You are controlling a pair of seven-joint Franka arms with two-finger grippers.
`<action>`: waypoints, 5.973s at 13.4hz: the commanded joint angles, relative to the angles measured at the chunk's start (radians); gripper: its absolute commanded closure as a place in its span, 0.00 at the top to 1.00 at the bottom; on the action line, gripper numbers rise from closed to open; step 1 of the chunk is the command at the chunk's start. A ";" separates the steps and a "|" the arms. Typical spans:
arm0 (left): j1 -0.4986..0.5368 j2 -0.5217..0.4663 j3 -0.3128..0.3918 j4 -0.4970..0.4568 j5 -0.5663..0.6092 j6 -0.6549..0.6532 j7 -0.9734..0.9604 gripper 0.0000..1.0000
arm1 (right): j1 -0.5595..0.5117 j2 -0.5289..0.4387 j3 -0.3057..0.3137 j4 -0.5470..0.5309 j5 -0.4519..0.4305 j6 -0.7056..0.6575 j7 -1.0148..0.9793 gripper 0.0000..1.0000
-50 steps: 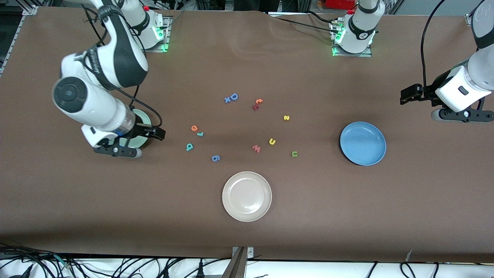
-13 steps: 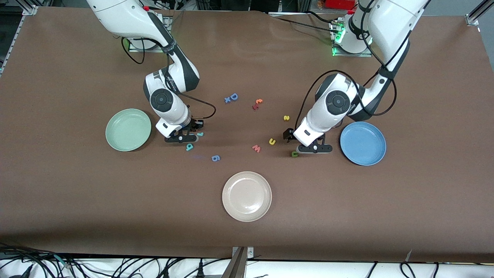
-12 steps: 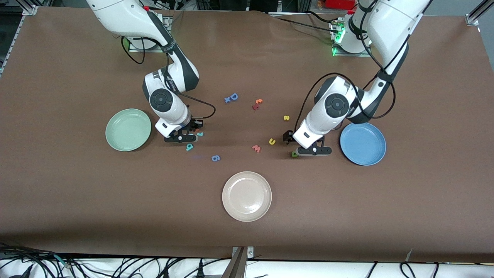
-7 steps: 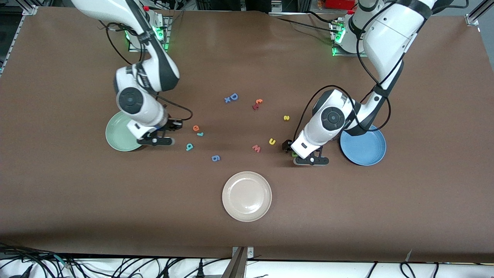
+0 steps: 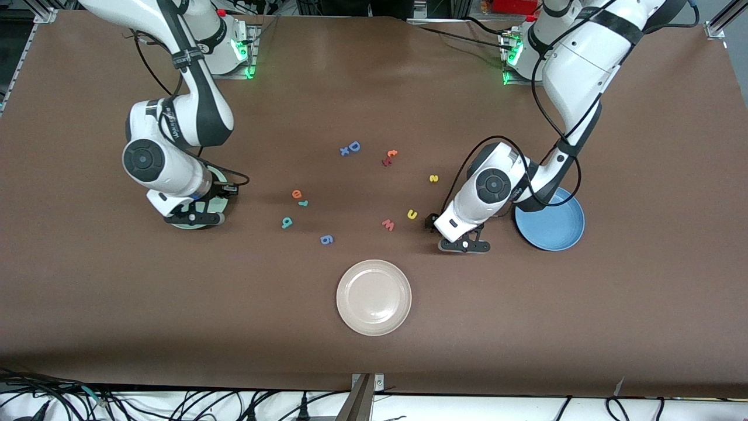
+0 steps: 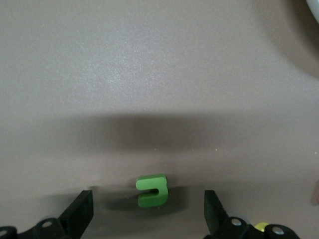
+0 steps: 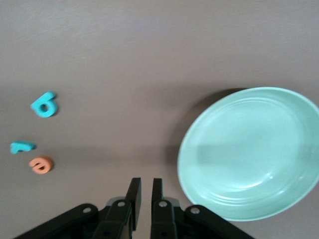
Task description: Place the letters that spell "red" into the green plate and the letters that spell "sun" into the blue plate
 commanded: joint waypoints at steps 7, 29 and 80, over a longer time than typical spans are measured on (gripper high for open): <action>-0.090 0.021 0.068 0.041 0.037 -0.017 -0.084 0.78 | 0.015 0.029 0.134 0.084 0.049 -0.001 0.187 0.99; 0.037 -0.102 0.061 0.046 0.025 -0.429 0.073 0.11 | 0.108 0.176 0.178 -0.098 0.047 0.400 0.203 0.54; 0.071 -0.180 -0.216 -0.408 0.192 0.113 -0.436 0.85 | 0.338 0.122 -0.077 -0.012 0.185 0.281 0.329 0.96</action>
